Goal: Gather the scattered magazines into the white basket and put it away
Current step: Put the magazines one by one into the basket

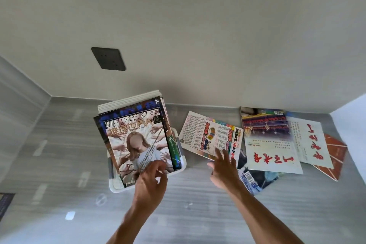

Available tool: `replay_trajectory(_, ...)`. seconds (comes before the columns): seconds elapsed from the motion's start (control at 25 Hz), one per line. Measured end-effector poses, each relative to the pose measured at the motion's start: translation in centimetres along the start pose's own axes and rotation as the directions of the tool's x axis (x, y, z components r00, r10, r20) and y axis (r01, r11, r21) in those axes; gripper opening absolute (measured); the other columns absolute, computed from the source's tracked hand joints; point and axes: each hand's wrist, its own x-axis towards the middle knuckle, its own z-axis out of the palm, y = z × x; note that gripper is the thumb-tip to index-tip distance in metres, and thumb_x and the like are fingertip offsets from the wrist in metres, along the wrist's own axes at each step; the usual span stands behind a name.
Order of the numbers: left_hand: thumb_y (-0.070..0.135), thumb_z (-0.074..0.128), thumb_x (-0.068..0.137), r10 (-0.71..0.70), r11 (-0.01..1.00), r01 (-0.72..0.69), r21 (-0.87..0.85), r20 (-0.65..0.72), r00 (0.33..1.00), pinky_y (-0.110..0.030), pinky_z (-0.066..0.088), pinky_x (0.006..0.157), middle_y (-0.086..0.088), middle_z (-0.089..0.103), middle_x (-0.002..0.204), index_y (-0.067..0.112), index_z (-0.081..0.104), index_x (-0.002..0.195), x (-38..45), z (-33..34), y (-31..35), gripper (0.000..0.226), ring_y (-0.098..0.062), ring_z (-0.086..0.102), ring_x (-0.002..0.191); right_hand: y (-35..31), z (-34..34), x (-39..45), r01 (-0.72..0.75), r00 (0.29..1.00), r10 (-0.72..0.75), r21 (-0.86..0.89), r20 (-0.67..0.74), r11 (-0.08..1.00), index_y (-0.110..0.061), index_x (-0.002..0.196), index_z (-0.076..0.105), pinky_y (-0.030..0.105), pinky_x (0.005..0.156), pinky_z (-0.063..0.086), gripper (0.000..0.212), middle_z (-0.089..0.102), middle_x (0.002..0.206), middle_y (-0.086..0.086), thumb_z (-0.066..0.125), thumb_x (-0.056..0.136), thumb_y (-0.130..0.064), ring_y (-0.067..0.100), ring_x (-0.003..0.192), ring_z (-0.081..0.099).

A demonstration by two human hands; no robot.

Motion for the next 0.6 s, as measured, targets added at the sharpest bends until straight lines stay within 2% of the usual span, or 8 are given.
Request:
replay_trajectory(0.08, -0.009, 0.062, 0.077, -0.006, 1.000, 0.007, -0.012, 0.059, 0.998, -0.031, 0.056, 0.057, 0.005, 0.069, 0.089, 0.013, 0.067, 0.093, -0.8, 1.3, 0.4, 0.028, -0.006, 0.066, 0.073, 0.9, 1.5, 0.1, 0.042, 0.999, -0.041, -0.076, 0.006, 0.996, -0.019, 0.147, 0.033, 0.060, 0.118, 0.002, 0.068, 0.005, 0.164, 0.006, 0.057, 0.084, -0.013, 0.033, 0.151, 0.000)
replay_trajectory(0.16, -0.010, 0.062, 0.077, -0.037, 0.999, 0.037, -0.002, 0.082, 0.996, -0.038, 0.057, 0.059, 0.005, 0.069, 0.090, 0.013, 0.067, 0.094, -1.4, 1.9, 0.9, 0.029, -0.009, 0.065, 0.075, 1.1, 2.0, -0.6, 0.065, 0.994, -0.077, -0.139, -0.078, 0.988, -0.011, 0.150, 0.027, 0.061, 0.119, 0.002, 0.077, 0.014, 0.163, 0.008, 0.063, 0.081, -0.013, 0.034, 0.150, 0.010)
replay_trajectory(0.24, -0.010, 0.065, 0.074, -0.027, 0.998, 0.024, 0.056, 0.055, 0.998, -0.041, 0.057, 0.067, 0.003, 0.070, 0.090, 0.012, 0.068, 0.094, -1.5, 2.2, 1.9, 0.030, -0.017, 0.066, 0.079, 1.3, 0.7, -1.9, 0.071, 0.960, -0.119, -0.192, -0.254, 0.979, -0.006, 0.141, 0.044, 0.063, 0.117, 0.014, 0.076, 0.040, 0.153, 0.012, 0.075, 0.072, -0.007, 0.037, 0.140, 0.036)
replay_trajectory(0.32, -0.007, 0.071, 0.067, 0.097, 0.965, -0.094, 0.246, -0.001, 0.995, -0.044, 0.054, 0.081, -0.002, 0.071, 0.099, 0.011, 0.068, 0.100, -0.8, 3.2, 4.0, 0.038, -0.027, 0.064, 0.091, 2.0, -2.2, -3.3, 0.109, 0.882, -0.205, -0.239, -0.424, 0.965, -0.004, 0.118, 0.065, 0.061, 0.106, 0.039, 0.061, 0.065, 0.125, 0.010, 0.083, 0.060, -0.004, 0.034, 0.113, 0.061)
replay_trajectory(0.4, 0.003, 0.074, 0.062, 0.260, 0.877, -0.240, 0.416, 0.008, 0.966, -0.050, 0.046, 0.097, -0.007, 0.064, 0.120, 0.012, 0.063, 0.118, 0.7, 4.9, 7.0, 0.057, -0.032, 0.056, 0.112, 2.6, -5.2, -4.9, 0.213, 0.789, -0.361, -0.331, -0.497, 0.919, -0.008, 0.097, 0.072, 0.048, 0.088, 0.053, 0.040, 0.071, 0.101, 0.004, 0.083, 0.059, -0.008, 0.028, 0.091, 0.064)
replay_trajectory(0.48, 0.011, 0.073, 0.065, 0.326, 0.822, -0.359, 0.442, 0.153, 0.933, -0.054, 0.033, 0.112, -0.009, 0.055, 0.137, 0.014, 0.052, 0.135, 2.3, 6.8, 9.9, 0.073, -0.030, 0.047, 0.129, 3.2, -7.4, -6.8, 0.289, 0.703, -0.490, -0.423, -0.516, 0.859, -0.014, 0.083, 0.072, 0.038, 0.074, 0.054, 0.019, 0.070, 0.087, -0.001, 0.078, 0.065, -0.013, 0.024, 0.080, 0.062)
replay_trajectory(0.56, 0.021, 0.068, 0.076, 0.209, 0.848, -0.353, 0.395, 0.363, 0.908, -0.048, 0.029, 0.116, -0.003, 0.054, 0.141, 0.023, 0.048, 0.139, 3.3, 8.9, 11.4, 0.066, -0.025, 0.047, 0.132, 3.8, -9.0, -8.6, 0.353, 0.605, -0.568, -0.451, -0.558, 0.820, -0.016, 0.077, 0.070, 0.036, 0.073, 0.052, 0.010, 0.070, 0.085, -0.004, 0.064, 0.074, -0.010, 0.023, 0.075, 0.062)
replay_trajectory(0.6, 0.026, 0.064, 0.083, 0.121, 0.889, -0.292, 0.353, 0.434, 0.893, -0.042, 0.036, 0.111, 0.001, 0.060, 0.135, 0.031, 0.052, 0.134, 3.5, 9.8, 11.7, 0.053, -0.023, 0.053, 0.126, 4.3, -9.6, -9.3, 0.376, 0.541, -0.588, -0.453, -0.601, 0.809, -0.017, 0.078, 0.070, 0.036, 0.077, 0.049, 0.020, 0.070, 0.088, -0.005, 0.053, 0.079, -0.006, 0.023, 0.077, 0.062)
